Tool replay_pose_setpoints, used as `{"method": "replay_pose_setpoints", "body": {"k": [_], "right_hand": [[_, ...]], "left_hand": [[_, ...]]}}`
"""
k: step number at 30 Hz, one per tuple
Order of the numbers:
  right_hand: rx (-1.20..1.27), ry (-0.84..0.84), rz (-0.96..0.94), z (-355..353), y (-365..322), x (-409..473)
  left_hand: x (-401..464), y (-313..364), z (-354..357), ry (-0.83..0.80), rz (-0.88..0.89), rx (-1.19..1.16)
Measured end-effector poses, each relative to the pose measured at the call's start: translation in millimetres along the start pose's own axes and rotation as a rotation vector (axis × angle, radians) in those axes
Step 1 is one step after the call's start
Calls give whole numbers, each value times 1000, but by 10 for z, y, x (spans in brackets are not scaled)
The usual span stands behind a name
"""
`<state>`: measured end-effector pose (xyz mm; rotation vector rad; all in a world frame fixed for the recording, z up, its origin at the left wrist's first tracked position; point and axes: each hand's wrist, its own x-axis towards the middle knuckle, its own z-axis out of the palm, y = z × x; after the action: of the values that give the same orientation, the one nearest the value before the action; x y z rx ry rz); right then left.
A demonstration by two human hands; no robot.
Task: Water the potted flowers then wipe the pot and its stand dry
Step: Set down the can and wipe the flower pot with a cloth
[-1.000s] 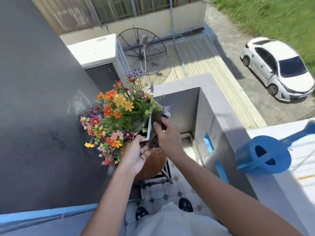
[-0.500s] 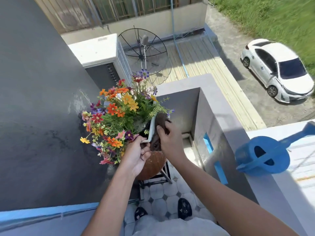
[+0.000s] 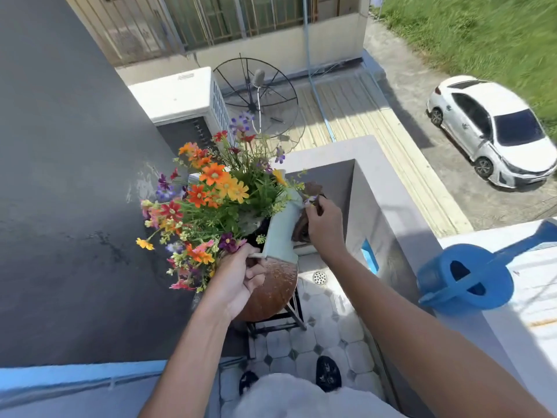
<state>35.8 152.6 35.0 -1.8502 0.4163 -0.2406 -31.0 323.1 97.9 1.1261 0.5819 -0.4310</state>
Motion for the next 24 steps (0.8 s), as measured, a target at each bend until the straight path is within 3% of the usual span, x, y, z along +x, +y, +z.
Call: {"method": "replay_pose_setpoints", "body": {"k": [5,8,13,21,24], "right_hand": [[105,-37,-242,85,-504,-294],[65,-111,-370,111,-385,-624],[54,-124,-209,160,13,-900],[166,-2,-119,-119,-479,-196],[131,-102,10,-309,-535,154]], "left_hand": [[29,25,81,7,11,-57],[40,105,67,7,8,-124],[49,108,25,33,11,-57],[-4,115,-119,48,30,264],[-12,207,-225,46,54,412]]}}
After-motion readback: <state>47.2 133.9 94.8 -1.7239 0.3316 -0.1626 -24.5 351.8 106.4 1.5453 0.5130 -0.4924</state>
